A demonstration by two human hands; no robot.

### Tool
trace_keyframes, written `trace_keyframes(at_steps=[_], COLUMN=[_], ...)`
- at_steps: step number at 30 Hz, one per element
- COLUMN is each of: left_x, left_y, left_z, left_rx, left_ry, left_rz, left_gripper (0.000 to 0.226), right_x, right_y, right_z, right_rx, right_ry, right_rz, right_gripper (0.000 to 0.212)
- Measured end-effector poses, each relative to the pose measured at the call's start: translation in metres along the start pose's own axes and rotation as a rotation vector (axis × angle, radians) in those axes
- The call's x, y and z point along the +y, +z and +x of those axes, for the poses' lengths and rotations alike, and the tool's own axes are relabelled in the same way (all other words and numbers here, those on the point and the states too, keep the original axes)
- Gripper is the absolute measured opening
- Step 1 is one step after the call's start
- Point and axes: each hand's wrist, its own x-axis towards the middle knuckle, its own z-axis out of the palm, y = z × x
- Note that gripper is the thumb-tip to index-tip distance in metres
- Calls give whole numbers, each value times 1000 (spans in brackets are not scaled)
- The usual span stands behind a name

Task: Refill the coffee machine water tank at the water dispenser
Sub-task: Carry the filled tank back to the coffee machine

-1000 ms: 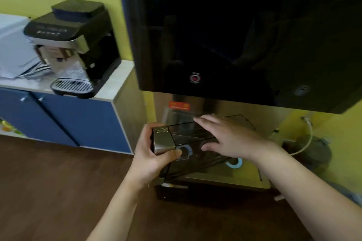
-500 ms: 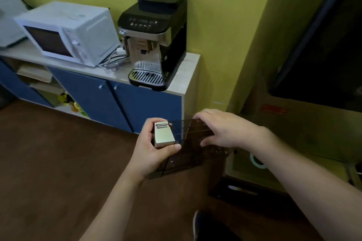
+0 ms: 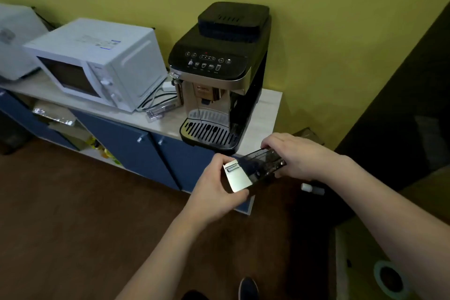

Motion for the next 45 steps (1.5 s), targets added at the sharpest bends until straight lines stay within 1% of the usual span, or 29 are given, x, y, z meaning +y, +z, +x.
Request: trace_keyframes(at_steps=[2,4,6,8,12,15,17,19,22,27,29,33,36,38,41,43,45], left_x=[-1,-5,-7,-6,3,4,2,-2,-11,-23,-22,-20,-30,-42,-60,-72,-85], left_y=[-1,1,8,15,27,42,53,63,76,88,88,83,68,54,31,11,-12], left_z=[25,49,69,87,127,154,172,193,216,227,226,225,224,221,218,215,212], left_rx=[-72,-95,-75,-51,31,80,117,157,186,223,211,160,82,-26,-200,-307,-400], left_ry=[-40,-48,-51,-39,6,-24,-47,-68,-108,-121,-103,-98,-108,-130,-133,-101,-58], left_rz=[51,94,118,108,93,87,92,102,106,132,140,134,106,74,77,87,147], left_gripper=[54,55,55,55,56,61,68,73,78,82,84,88,97,103,97,87,76], right_x=[17,31,43,55,86,111,130,146,164,174,178,168,149,134,103,82,61], right_y=[-5,-8,-15,-25,-49,-58,-62,-63,-58,-47,-43,-36,-25,-14,1,5,5], right_z=[23,44,59,72,107,134,153,172,192,203,199,182,167,159,150,149,147], right_rx=[-12,-2,20,-1,-38,-67,-55,-50,-90,-112,-91,-81,63,139,270,384,472], right_ry=[2,-15,-43,-37,-90,-152,-196,-220,-216,-219,-211,-94,68,221,450,555,620], right_rz=[-39,-108,-154,-204,-329,-430,-486,-512,-539,-454,-417,-331,-135,95,470,543,468], right_gripper=[69,63,56,52,55,55,54,54,55,60,67,89,96,95,89,80,75])
